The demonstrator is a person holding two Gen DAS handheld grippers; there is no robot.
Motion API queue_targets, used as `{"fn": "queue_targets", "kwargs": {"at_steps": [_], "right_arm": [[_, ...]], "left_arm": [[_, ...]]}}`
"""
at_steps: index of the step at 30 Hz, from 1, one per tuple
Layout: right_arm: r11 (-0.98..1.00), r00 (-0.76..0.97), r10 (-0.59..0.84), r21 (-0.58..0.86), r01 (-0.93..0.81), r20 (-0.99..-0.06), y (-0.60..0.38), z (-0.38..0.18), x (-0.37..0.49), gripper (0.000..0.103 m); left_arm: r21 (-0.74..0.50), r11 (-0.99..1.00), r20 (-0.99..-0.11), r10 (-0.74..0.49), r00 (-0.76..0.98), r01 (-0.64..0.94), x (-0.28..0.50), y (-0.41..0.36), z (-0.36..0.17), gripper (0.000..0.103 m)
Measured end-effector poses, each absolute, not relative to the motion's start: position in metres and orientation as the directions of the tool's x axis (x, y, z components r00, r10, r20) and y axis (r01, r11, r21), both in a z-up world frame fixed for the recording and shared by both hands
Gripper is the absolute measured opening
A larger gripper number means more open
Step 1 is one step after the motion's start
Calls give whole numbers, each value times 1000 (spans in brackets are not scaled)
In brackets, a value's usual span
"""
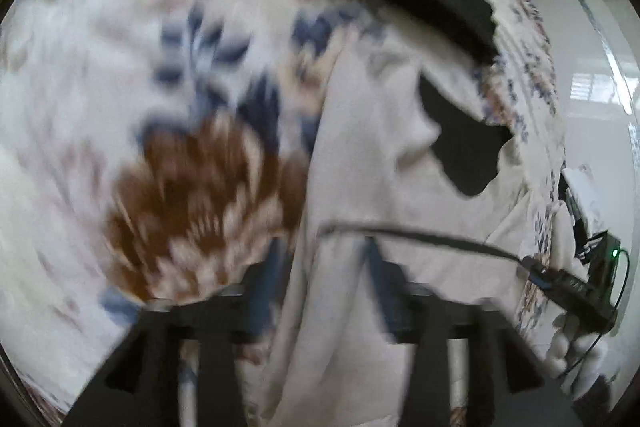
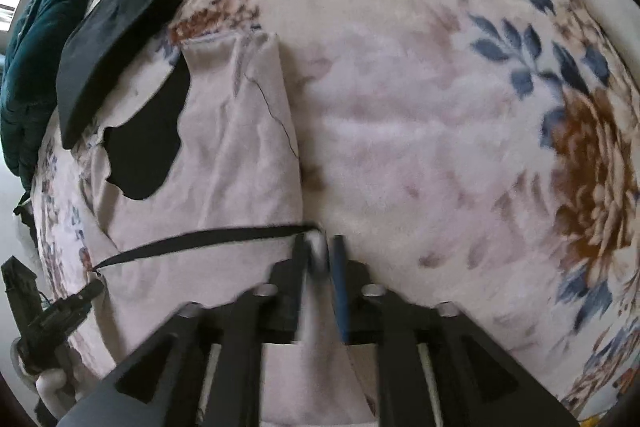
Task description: Fold small clothes
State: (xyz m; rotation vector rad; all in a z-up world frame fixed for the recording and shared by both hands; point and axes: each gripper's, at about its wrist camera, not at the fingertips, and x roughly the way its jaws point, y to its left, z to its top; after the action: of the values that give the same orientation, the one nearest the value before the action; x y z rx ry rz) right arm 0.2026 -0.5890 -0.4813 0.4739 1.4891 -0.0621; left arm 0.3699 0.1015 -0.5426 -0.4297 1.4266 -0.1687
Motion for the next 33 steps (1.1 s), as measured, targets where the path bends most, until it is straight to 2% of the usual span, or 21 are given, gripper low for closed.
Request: {"fn": "queue_targets", "kwargs": {"at_steps": [1,2,4,6,10,15,16,17,18,19,21,28,33], "right_arm": [[907,105,253,274,321,-962,-573,-480,217,53],[909,122,257,283,307,-959,-571,-474,229,55],[924,136,236,265,275,-962,-515,-476,271,55],[944,151,200,232,234,-968,-509,-474,301,55],[975,142,137,159,158,-980,-421,-505,398,55],[986,7,140,140,93,-990,-380,-545,462,56],[990,-13,121,120,78,-993,-376,-550,468,56],[993,-27,103,102,57,-994,-371,-553,473,56],[995,-35,87,86,41,-996,-366,-556,477,53],[997,-31,73,72,30,-997,-363,-555,480,37],[997,5,75,75,23,-997,-360,-546,482,9],[989,134,133,140,41,-982,-357,-492,464,6],[976,220,174,197,87,-960,-359,-446,415,6]], "left_arm": [[-386,915,-916,-364,168,-119,379,100,-537,68],[-382,919,-915,-362,180,-97,389,98,-533,68],[-338,940,-927,-325,187,-41,416,88,-532,68],[-307,951,-935,-308,177,30,450,73,-538,68],[-248,957,-957,-266,113,149,499,39,-563,68],[-188,949,-981,-193,-5,253,533,5,-604,67],[-178,947,-983,-185,1,266,533,3,-605,65],[-167,948,-984,-175,8,272,532,2,-605,50],[-151,949,-987,-162,18,276,531,3,-602,38],[-164,947,-983,-179,28,276,529,6,-597,12],[-200,947,-975,-217,41,253,524,14,-586,7],[-223,942,-947,-270,173,250,469,34,-520,5],[-274,939,-915,-322,245,208,400,49,-466,5]]}}
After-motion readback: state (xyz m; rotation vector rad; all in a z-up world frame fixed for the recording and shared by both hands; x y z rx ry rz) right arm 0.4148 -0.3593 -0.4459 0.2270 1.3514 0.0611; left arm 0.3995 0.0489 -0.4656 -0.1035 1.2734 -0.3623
